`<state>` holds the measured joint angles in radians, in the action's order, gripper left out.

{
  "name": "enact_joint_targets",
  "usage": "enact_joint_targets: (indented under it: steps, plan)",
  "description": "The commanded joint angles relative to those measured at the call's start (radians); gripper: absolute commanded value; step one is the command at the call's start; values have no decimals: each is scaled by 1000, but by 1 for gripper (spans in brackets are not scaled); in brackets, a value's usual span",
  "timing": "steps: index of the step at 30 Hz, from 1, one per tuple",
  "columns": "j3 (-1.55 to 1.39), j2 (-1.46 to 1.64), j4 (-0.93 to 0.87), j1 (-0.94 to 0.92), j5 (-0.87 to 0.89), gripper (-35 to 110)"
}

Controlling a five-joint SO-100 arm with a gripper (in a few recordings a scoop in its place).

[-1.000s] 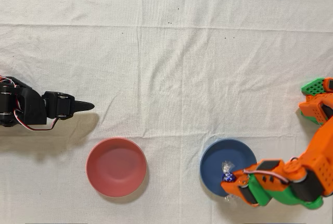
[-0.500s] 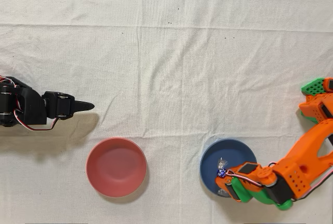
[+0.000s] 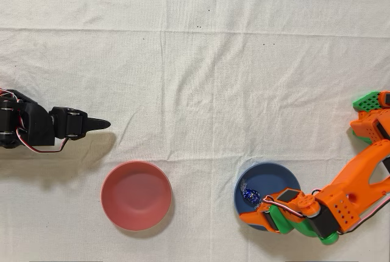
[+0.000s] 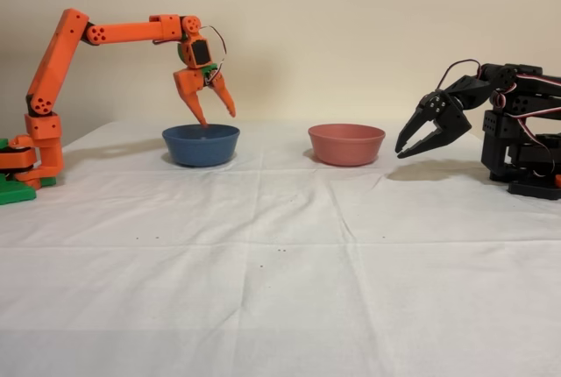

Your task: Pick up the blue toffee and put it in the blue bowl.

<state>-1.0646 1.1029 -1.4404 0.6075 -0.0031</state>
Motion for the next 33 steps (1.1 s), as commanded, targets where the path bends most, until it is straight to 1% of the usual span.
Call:
enact_joint_targets:
  steps: [1, 7, 11, 14, 15, 17, 19, 23, 29, 33]
  plan:
    - [-46, 109, -23, 11, 14, 61]
    - [-190, 232, 17, -6, 28, 62]
    - [-284, 341, 41, -35, 17, 59]
    - [-348, 431, 55, -67, -29, 55]
    - [-370, 468, 61, -80, -52, 50]
    - [-417, 541, 78, -107, -104, 36]
    - [-471, 623, 101, -141, -143, 27]
    - [-581, 782, 126, -218, -202, 20]
    - [-747, 980, 158, -373, -250, 0]
    - [-877, 1131, 241, -469, -296, 0]
